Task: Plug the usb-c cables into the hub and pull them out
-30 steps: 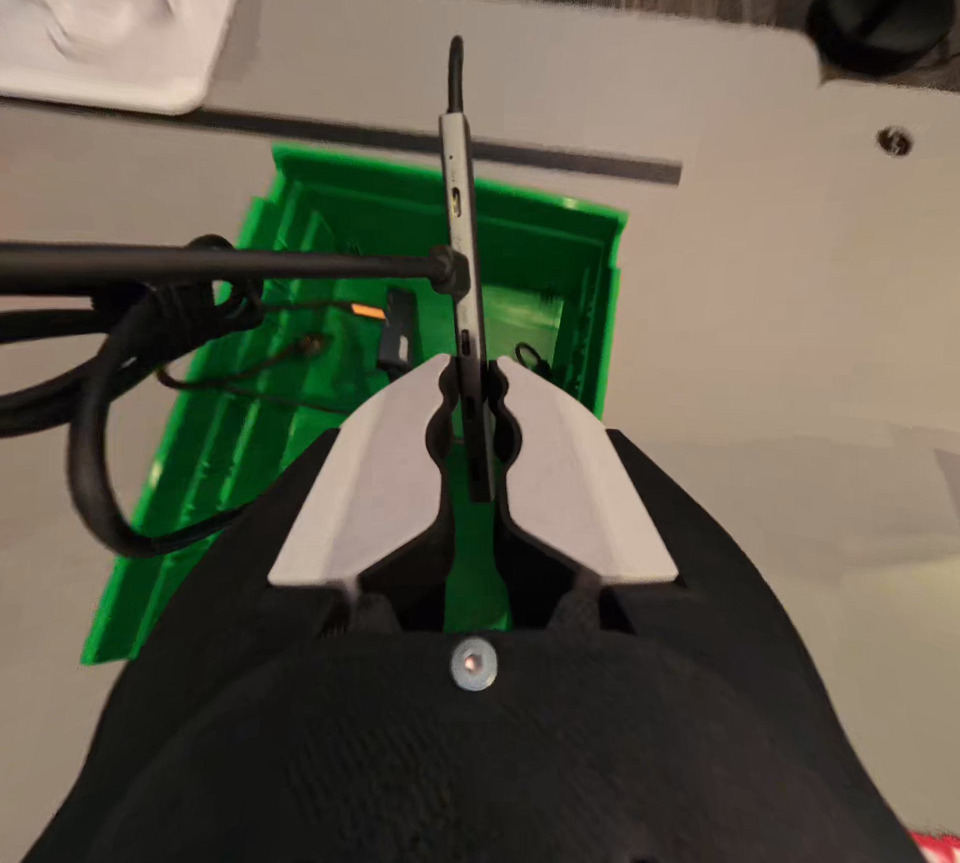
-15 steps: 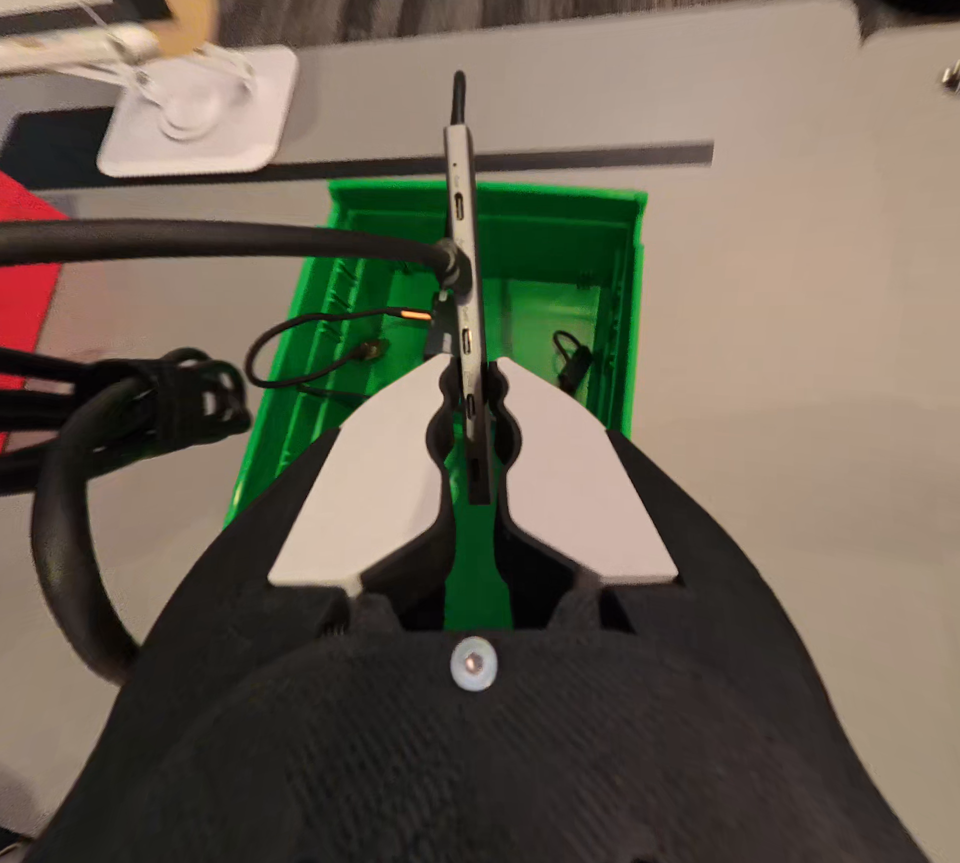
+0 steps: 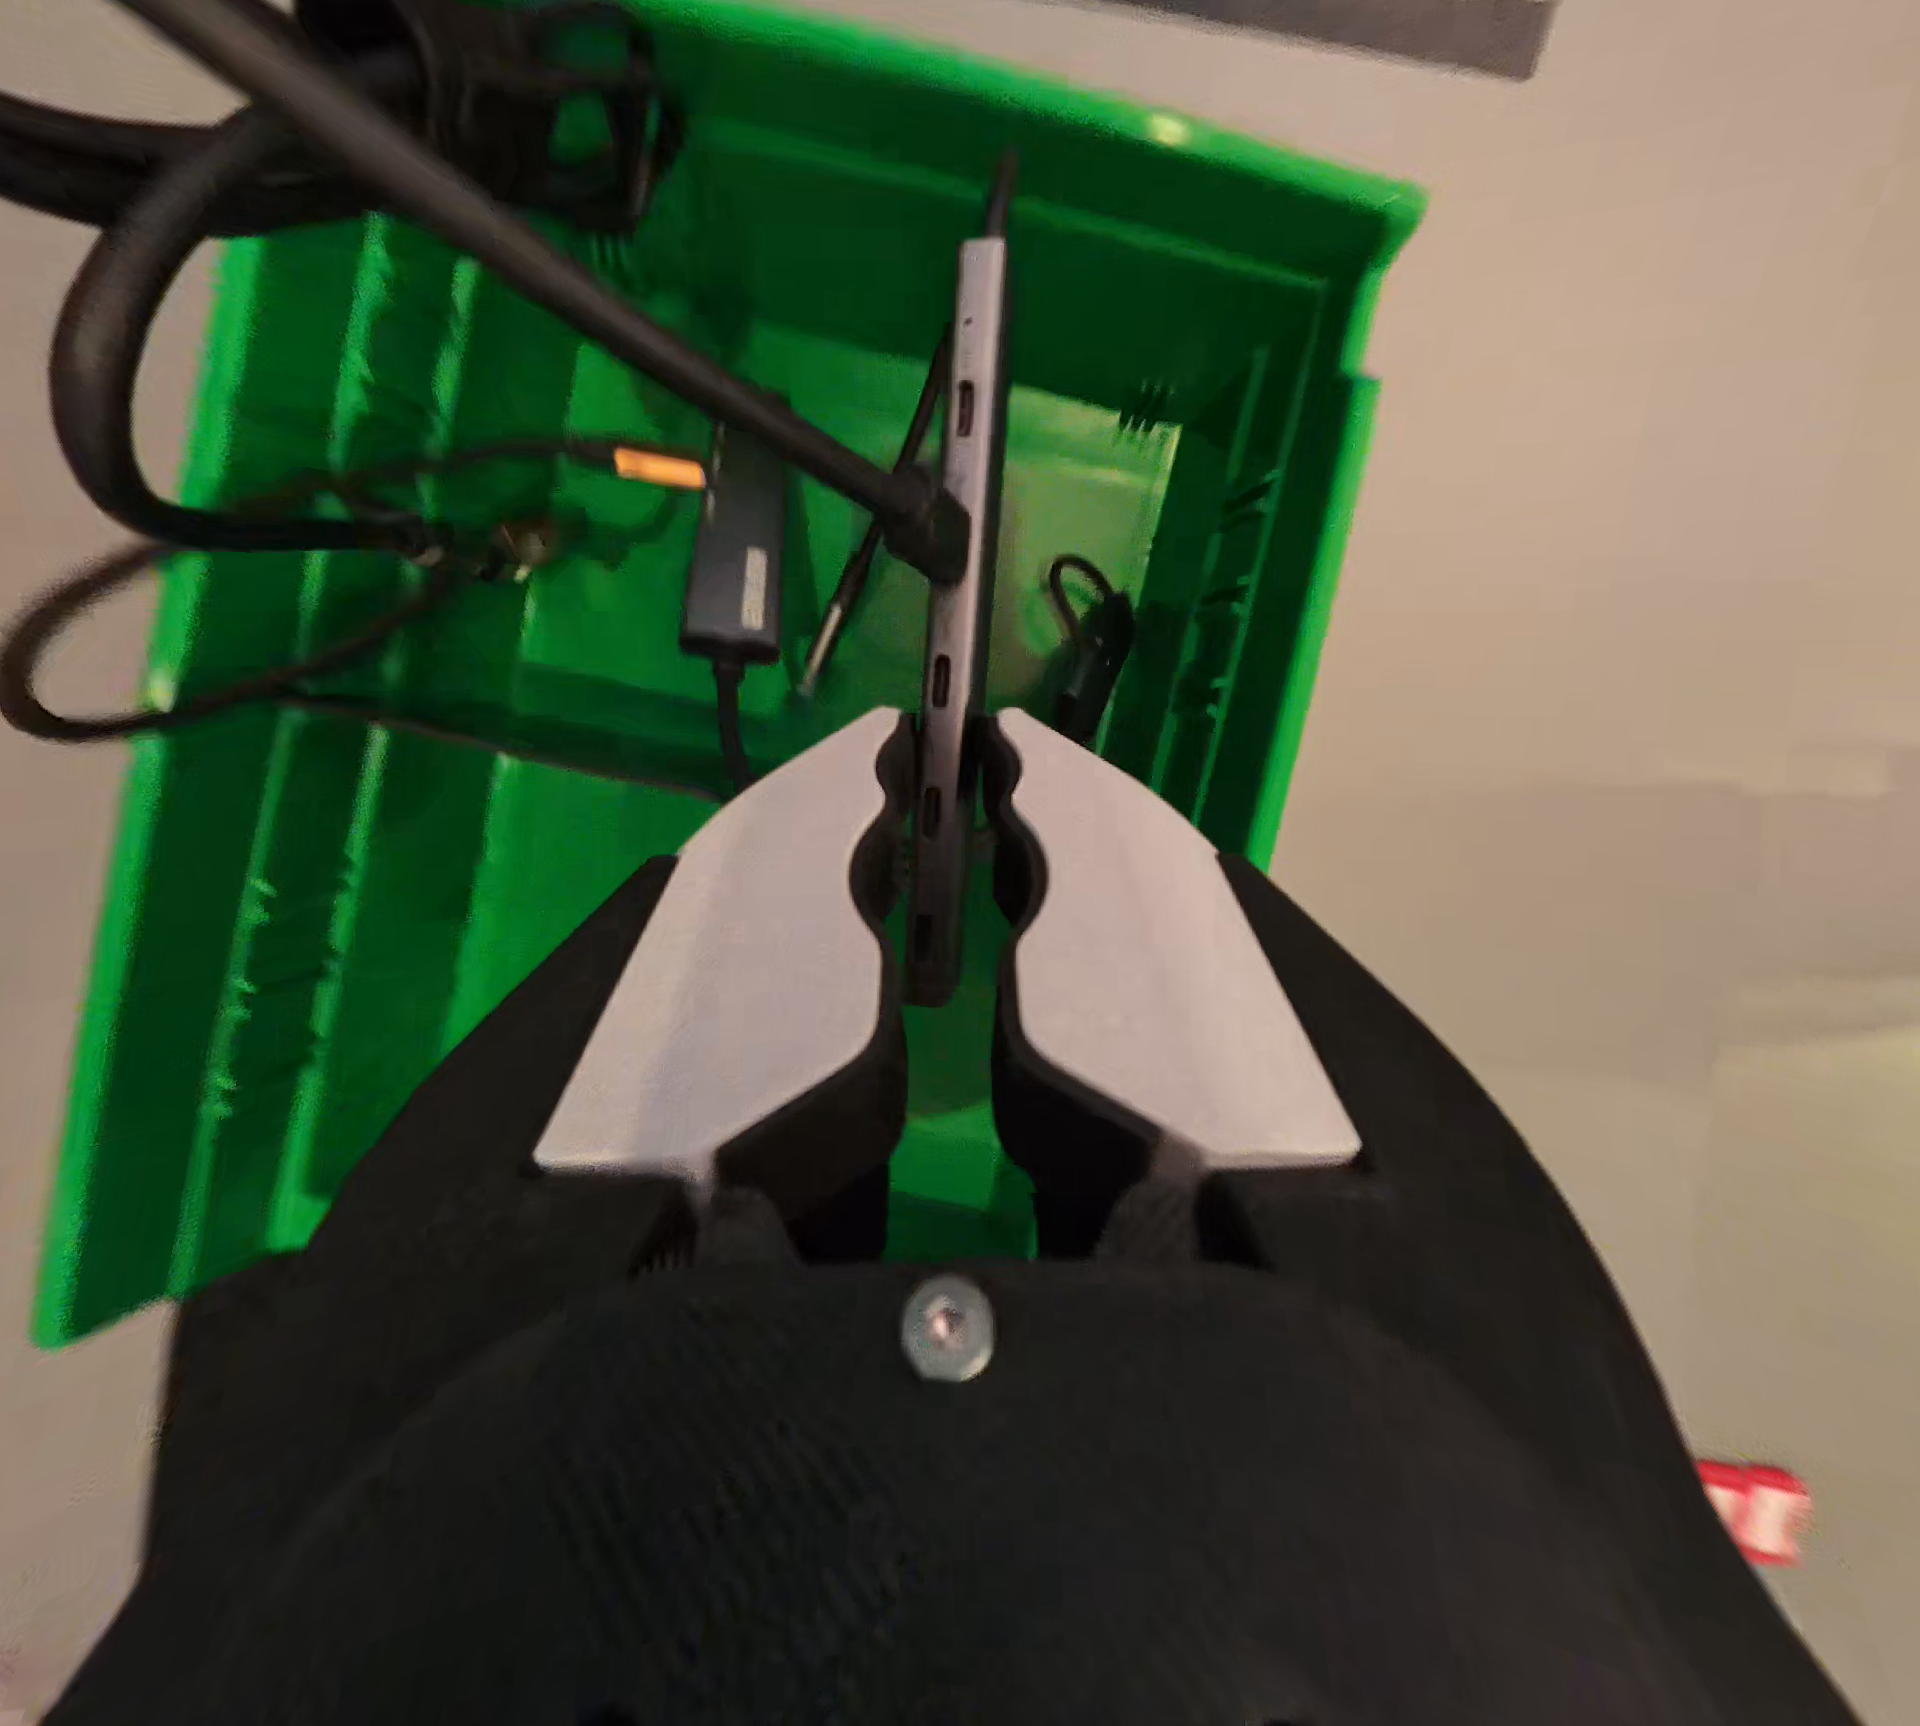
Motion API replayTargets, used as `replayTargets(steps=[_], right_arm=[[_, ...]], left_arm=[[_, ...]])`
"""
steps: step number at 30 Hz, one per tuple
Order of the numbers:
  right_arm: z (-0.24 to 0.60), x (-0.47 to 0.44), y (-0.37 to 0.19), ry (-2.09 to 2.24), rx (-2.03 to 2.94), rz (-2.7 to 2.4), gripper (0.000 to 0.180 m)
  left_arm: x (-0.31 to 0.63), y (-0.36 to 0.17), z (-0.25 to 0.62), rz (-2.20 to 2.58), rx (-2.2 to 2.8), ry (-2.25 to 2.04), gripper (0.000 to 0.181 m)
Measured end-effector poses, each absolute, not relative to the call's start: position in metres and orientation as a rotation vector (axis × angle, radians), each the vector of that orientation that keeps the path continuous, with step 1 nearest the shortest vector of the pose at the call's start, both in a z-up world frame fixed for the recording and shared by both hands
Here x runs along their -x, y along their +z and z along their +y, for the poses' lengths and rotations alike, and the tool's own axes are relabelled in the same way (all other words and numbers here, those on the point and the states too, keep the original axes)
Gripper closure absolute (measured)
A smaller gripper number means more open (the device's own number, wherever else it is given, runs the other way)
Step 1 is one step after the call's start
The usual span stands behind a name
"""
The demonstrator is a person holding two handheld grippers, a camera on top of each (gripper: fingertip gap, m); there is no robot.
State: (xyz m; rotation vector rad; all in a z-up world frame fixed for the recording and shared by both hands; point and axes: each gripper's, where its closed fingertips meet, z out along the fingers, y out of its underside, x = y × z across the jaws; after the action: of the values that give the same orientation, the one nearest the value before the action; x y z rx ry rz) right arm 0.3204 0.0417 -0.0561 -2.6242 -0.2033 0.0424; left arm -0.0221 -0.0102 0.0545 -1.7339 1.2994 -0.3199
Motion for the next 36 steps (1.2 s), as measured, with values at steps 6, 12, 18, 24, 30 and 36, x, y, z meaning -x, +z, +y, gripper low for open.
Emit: replayTargets(steps=[6,12,18,24,30,36], right_arm=[[0.056,-0.332,-0.075,-0.329,2.576,-0.633,0.161],[0.073,-0.344,-0.075,-0.482,2.427,-0.714,0.137],[0.048,-0.333,-0.048,-0.382,2.425,-0.683,0.132],[0.049,-0.297,0.058,-0.495,1.984,-0.641,0.131],[0.046,-0.246,0.102,-0.537,1.743,-0.744,0.132],[0.053,-0.230,0.089,-0.572,1.774,-0.839,0.132]], left_arm=[[0.022,0.049,-0.011,1.321,1.758,-0.321,0.133],[0.027,0.052,-0.012,1.314,1.761,-0.322,0.133],[0.062,0.067,-0.006,1.218,1.796,-0.306,0.133],[0.147,0.086,-0.005,0.972,1.911,-0.190,0.131],[0.242,0.029,-0.023,0.726,2.375,-0.128,0.134],[0.267,-0.029,-0.034,0.747,2.690,-0.248,0.133]])
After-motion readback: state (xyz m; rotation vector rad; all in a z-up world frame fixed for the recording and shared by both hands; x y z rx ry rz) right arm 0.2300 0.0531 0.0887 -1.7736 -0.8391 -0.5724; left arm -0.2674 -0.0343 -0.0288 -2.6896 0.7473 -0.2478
